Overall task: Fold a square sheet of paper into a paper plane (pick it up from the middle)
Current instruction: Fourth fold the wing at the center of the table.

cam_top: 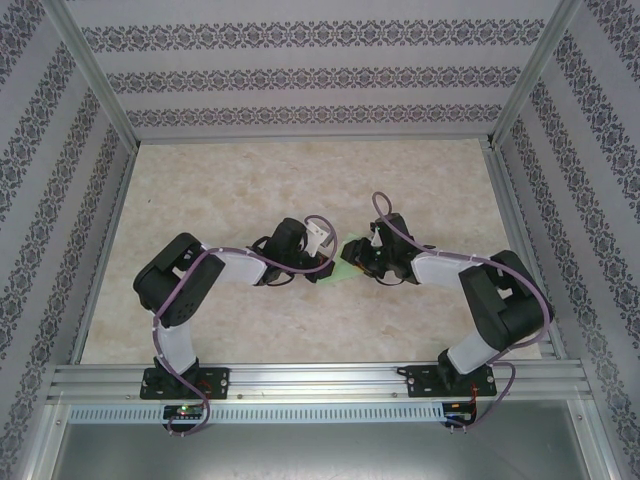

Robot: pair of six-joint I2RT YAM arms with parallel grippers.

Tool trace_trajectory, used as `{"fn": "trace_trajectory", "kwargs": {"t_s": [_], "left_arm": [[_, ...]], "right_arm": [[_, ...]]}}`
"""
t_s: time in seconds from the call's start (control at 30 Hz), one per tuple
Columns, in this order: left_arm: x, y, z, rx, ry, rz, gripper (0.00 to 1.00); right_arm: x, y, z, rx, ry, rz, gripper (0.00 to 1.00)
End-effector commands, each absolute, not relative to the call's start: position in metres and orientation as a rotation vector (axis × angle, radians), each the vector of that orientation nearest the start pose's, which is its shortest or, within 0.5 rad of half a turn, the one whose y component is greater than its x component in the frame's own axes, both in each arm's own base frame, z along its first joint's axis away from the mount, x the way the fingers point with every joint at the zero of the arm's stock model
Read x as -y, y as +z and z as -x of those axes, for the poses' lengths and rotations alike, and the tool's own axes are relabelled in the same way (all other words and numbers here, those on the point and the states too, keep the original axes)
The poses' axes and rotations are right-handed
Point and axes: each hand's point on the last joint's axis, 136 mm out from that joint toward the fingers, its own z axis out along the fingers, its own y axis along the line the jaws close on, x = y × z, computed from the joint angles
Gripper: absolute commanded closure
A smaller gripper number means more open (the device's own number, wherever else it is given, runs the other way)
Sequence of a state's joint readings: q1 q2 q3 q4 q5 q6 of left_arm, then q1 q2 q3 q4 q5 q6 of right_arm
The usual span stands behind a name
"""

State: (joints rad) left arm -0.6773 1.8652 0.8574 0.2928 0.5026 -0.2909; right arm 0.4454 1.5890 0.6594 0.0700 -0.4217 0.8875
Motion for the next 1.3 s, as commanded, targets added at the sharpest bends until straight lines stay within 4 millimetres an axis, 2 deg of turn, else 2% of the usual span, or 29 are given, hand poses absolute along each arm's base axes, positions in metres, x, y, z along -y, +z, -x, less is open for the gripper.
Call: {"fn": "trace_trajectory", "kwargs": {"t_s": [0.0,0.17,0.47,0.57,0.8,0.97,1.27], "left_arm": [[0.354,0.038,-0.292,-2.347,-1.116,-0.722,0.88],[0.353,0.033,-0.291,-2.369,-1.118,-0.72,0.87],[0.354,0.03,-0.29,-2.402,-1.122,-0.714,0.84],[0.354,0.029,-0.29,-2.417,-1.122,-0.709,0.79],[0.346,0.056,-0.297,-2.394,-1.105,-0.637,0.65],[0.337,0.067,-0.299,-2.405,-1.089,-0.575,0.62],[0.34,0.043,-0.289,-2.507,-1.151,-0.544,0.67]], "right_arm": [[-0.237,0.057,-0.316,-2.562,1.107,-0.294,0.57],[-0.236,0.053,-0.319,-2.571,1.089,-0.305,0.56],[-0.226,0.031,-0.316,-2.644,0.992,-0.366,0.56],[-0.223,0.029,-0.315,-2.651,0.973,-0.37,0.56],[-0.215,0.021,-0.312,-2.697,0.887,-0.384,0.53],[-0.211,0.018,-0.311,-2.713,0.85,-0.393,0.51],[-0.216,0.022,-0.314,-2.693,0.904,-0.397,0.44]]}}
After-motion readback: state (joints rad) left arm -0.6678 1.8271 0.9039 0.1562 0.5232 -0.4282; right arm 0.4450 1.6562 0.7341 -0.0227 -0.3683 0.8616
